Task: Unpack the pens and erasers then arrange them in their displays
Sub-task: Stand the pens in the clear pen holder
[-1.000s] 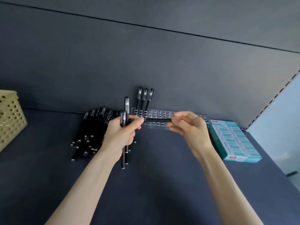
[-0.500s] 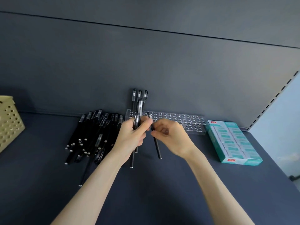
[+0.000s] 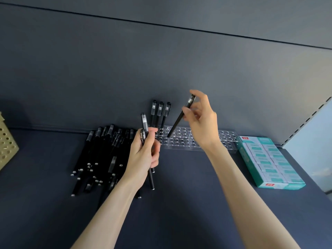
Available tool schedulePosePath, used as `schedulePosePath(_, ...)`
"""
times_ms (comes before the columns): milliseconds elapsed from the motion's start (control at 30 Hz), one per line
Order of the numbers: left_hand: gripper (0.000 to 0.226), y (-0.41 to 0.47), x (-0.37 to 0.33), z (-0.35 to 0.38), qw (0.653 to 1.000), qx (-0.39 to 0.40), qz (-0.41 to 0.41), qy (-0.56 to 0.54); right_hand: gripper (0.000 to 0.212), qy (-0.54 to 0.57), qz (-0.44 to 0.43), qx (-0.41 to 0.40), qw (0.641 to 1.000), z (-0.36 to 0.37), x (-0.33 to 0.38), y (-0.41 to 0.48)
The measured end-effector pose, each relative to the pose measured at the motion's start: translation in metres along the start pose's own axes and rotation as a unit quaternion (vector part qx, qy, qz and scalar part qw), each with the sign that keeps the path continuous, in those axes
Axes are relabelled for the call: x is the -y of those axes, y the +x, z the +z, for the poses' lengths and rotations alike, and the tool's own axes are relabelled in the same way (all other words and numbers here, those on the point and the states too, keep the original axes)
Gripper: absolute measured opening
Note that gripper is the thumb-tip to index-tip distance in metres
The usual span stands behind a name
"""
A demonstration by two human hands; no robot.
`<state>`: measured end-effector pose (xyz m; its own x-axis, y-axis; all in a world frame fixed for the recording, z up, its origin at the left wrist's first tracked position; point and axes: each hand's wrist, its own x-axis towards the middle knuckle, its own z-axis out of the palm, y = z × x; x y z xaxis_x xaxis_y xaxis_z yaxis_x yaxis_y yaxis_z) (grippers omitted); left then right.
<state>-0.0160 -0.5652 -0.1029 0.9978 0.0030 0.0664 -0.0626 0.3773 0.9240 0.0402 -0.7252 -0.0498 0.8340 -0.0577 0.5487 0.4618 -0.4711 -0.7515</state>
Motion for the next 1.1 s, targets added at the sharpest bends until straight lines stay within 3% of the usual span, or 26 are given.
schedulePosePath(167,0.023,-0.003,0.001,0.004,1.000,0.012,-0.012,0.001,0.048,-0.015,-0.026,-0.032,0.999,0.008,-0.004,0.014)
schedulePosePath(267,0.018,-0.003,0.003,0.004,1.000,0.005,-0.015,0.006,0.051,-0.017,-0.031,-0.026,0.999,0.015,-0.005,0.015)
schedulePosePath(633,0.025,-0.004,0.002,0.006,1.000,0.009,-0.026,-0.003,0.039,-0.022,-0.076,-0.067,0.995,0.018,-0.009,0.018)
schedulePosePath(1100,0.024,-0.007,-0.002,0.007,0.999,0.030,-0.025,-0.001,0.024,-0.094,-0.090,-0.003,0.992,0.033,-0.021,0.000)
